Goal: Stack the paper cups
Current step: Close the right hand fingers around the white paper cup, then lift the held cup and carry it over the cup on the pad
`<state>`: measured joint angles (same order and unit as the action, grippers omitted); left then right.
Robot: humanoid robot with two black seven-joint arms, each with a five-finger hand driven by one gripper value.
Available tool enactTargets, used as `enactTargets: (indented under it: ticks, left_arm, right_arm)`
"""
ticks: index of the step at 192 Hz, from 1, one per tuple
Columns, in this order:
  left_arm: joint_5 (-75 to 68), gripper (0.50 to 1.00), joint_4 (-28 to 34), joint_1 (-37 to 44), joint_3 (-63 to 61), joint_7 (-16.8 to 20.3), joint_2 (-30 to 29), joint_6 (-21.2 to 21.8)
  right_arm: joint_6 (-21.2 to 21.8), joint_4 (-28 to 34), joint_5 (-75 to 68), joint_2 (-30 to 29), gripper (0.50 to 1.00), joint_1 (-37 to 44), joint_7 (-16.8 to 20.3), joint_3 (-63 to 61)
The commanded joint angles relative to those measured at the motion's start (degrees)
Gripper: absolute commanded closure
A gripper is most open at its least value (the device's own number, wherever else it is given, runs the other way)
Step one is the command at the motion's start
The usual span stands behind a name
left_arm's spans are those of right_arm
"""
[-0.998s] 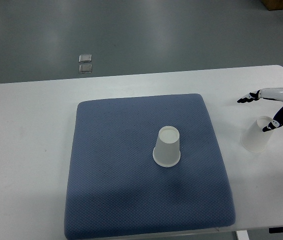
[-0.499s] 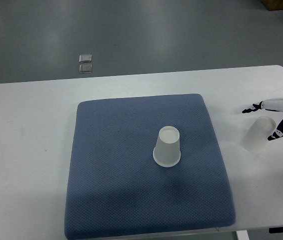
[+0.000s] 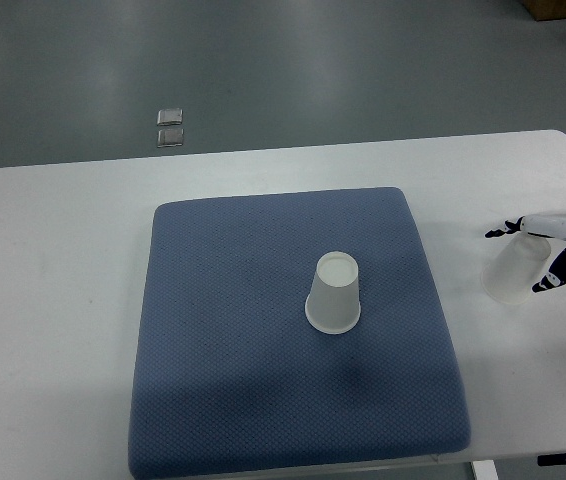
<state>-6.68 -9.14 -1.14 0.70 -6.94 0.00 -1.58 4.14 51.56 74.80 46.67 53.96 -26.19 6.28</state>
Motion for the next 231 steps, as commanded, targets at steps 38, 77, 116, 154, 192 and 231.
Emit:
enactTargets:
  ticks: [38,77,116,154,192,231]
  left_arm:
    - [0.0,0.500,0.0,0.0,0.0,0.0,0.0,0.0]
    - [0.0,0.500,0.0,0.0,0.0,0.0,0.0,0.0]
    - [0.0,0.500,0.0,0.0,0.0,0.0,0.0,0.0]
    - [0.0,0.500,0.0,0.0,0.0,0.0,0.0,0.0]
    - [0.0,0.500,0.0,0.0,0.0,0.0,0.0,0.0]
    - [0.0,0.500,0.0,0.0,0.0,0.0,0.0,0.0]
  right_arm:
    - [-1.8,-0.5,0.2,-0.4,0.705,-0.4,0.0,0.5]
    - [-1.9,-0.5,0.2,-0.4,0.705,-0.5,0.0,0.5]
    - [-1.9,-0.5,0.2,-0.4,0.740,-0.4,-0.1,0.4]
    - [-1.9,-0.4,0.2,-0.3,0.769,0.0,-0.2,0.4]
    - [-1.4,-0.4,-0.4,-0.2,0.769,1.7,-0.4,-0.1]
    - [-1.2,0.3,-1.1,-0.3,0.758,3.4,-0.6,-0.4]
